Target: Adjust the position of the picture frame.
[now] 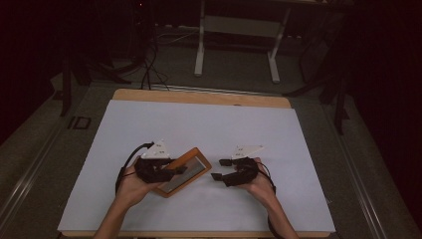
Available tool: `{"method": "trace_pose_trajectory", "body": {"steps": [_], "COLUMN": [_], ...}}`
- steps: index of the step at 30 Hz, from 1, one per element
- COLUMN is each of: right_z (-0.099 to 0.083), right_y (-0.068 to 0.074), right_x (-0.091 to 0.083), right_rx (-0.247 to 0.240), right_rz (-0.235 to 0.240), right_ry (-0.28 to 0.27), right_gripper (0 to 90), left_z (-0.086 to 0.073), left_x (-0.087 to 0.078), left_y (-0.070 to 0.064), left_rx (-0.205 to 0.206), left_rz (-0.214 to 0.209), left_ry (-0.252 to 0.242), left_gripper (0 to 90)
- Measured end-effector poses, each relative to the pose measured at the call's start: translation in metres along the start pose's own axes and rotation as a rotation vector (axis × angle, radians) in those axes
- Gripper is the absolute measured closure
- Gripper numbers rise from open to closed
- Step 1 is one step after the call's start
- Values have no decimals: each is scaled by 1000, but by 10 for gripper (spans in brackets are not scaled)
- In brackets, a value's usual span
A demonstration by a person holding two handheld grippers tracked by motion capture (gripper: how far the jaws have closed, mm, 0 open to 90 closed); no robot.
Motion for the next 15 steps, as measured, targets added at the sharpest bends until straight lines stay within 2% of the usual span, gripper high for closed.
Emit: {"method": "trace_pose_trajectory", "body": {"steps": [4, 6, 10, 15], "right_z": [5, 8, 14, 23], "right_y": [8, 13, 23, 34], "right_x": [12, 20, 37, 59], "right_rx": [-18, -24, -14, 7], "right_rz": [25, 45, 95, 169], "right_ry": [6, 5, -6, -41], "right_gripper": [342, 343, 354, 417], "left_z": [-13, -18, -28, -40], "left_x": [-17, -26, -42, -58], "left_y": [6, 9, 13, 17], "left_rx": [-50, -69, -86, -104], "left_rz": [0, -3, 15, 39], "left_ry": [-70, -88, -89, -73], "left_gripper": [693, 693, 692, 690]}}
Point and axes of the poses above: each handheld gripper's, and its own axes: x roughly forward along the jaws, z roughly out of its top, y roughly to its left, the point moved 1 cm from there along x, roughly forward along the jaws, and after that the axes turned 6 degrees about -y, right-handed, at the moved point
